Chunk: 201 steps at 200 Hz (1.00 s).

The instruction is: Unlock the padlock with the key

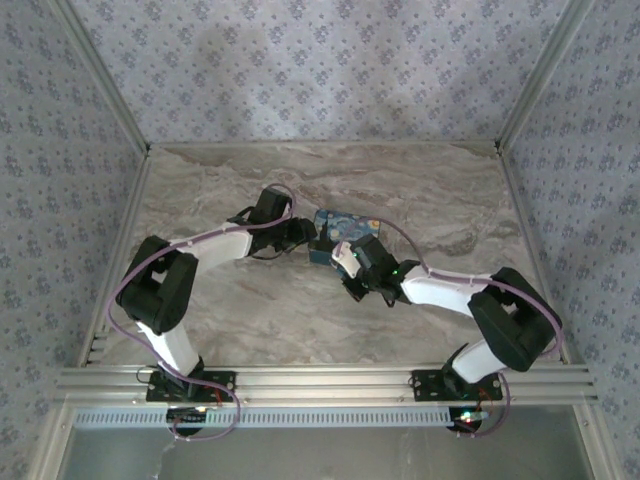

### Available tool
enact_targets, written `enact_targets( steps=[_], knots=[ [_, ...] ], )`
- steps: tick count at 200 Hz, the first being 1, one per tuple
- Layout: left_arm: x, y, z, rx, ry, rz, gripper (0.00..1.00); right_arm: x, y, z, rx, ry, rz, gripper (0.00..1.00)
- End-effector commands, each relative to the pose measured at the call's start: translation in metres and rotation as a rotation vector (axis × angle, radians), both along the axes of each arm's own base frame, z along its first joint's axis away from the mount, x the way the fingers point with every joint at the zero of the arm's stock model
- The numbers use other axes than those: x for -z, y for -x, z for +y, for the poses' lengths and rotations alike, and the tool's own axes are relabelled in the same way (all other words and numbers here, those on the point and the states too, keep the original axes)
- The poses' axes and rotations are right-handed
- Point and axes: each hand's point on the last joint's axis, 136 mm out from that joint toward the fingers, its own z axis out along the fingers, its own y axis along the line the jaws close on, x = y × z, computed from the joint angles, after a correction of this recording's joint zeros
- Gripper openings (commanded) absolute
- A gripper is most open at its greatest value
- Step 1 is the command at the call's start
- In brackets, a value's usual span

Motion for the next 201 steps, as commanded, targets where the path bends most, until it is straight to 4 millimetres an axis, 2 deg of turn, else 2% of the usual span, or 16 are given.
enact_targets(
  steps=[1, 78, 141, 201],
  knots=[
    [0.022, 0.019, -0.004, 0.042, -0.042, 0.075, 0.42, -0.024, -0.023, 0.017, -0.03, -0.024, -0.127, 0.0],
    [0.024, 0.021, -0.005, 0.044, -0.052, 0.083, 0.42, -0.037, -0.031, 0.021, -0.062, -0.047, -0.246, 0.0],
    [0.021, 0.021, -0.007, 0.047, -0.049, 0.079, 0.42, -0.043, -0.038, 0.044, -0.139, -0.045, -0.321, 0.0],
    [0.017, 0.017, -0.001, 0.037, -0.064, 0.068, 0.42, -0.048, -0.043, 0.03, -0.134, 0.01, -0.419, 0.0]
  ],
)
